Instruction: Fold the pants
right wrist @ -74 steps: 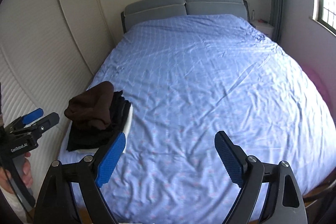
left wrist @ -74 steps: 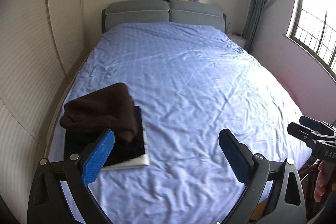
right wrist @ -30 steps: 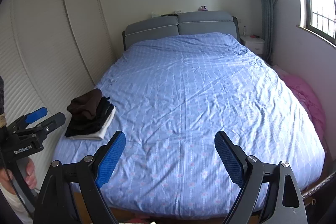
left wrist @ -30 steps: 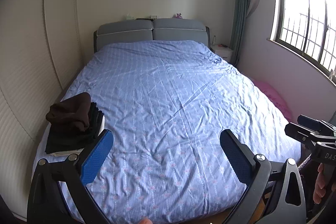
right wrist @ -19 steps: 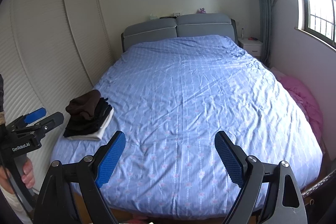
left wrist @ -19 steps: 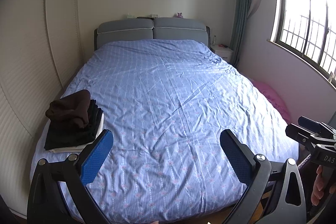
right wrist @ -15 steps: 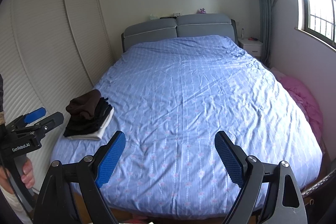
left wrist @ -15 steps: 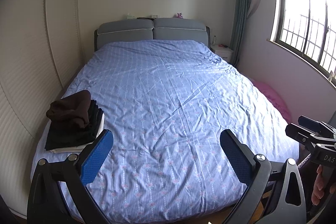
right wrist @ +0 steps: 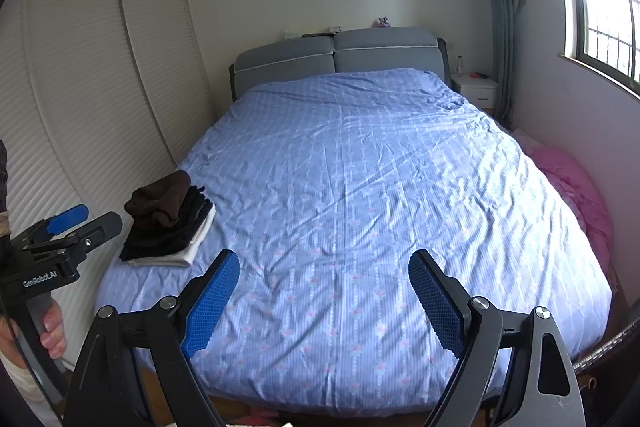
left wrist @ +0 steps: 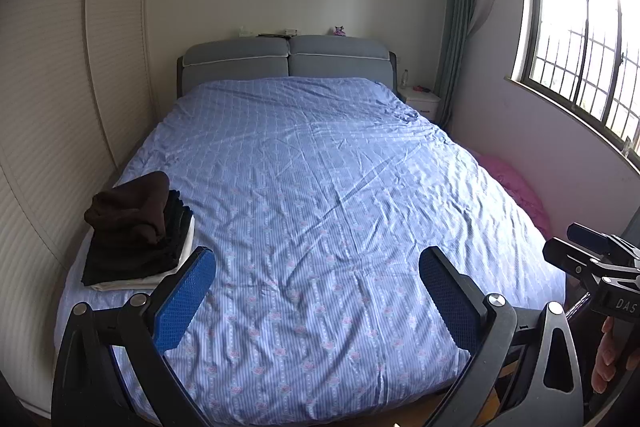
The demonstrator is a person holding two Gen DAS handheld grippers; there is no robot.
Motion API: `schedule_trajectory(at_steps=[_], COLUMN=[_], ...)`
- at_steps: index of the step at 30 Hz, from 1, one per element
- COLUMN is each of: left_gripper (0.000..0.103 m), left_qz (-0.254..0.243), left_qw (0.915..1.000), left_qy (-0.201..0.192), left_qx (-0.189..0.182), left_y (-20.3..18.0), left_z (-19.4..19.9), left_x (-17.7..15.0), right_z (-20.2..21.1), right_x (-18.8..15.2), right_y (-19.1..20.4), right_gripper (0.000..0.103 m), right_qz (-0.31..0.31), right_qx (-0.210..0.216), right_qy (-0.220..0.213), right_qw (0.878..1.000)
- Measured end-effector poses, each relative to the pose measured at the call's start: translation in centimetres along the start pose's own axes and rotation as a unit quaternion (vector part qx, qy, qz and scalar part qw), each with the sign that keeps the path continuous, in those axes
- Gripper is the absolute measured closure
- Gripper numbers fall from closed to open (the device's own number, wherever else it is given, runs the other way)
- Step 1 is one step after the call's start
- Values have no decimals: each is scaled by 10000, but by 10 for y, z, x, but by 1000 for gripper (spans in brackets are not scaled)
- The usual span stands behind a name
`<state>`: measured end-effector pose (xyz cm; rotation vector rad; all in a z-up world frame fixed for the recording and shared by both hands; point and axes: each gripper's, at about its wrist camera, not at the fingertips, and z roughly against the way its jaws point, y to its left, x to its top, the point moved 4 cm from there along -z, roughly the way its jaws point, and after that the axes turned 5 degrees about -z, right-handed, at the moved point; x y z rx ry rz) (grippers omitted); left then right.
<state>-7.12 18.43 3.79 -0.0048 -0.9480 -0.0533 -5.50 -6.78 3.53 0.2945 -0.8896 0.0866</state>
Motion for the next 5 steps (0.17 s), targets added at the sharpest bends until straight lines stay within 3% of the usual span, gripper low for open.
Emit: schedule_trajectory(at_steps=[5], left_gripper=[0], left_qz=[11], left_qw=[10000], left_qy=[-1], left_qx=[6], left_y=[0], left_z=[0], left_x=[1], right_z=[0], right_x=[0], right_y=[-1], right_gripper=[15], right_qz=[4], right_qx=[2], right_qy=[-3], right_qw=[10000])
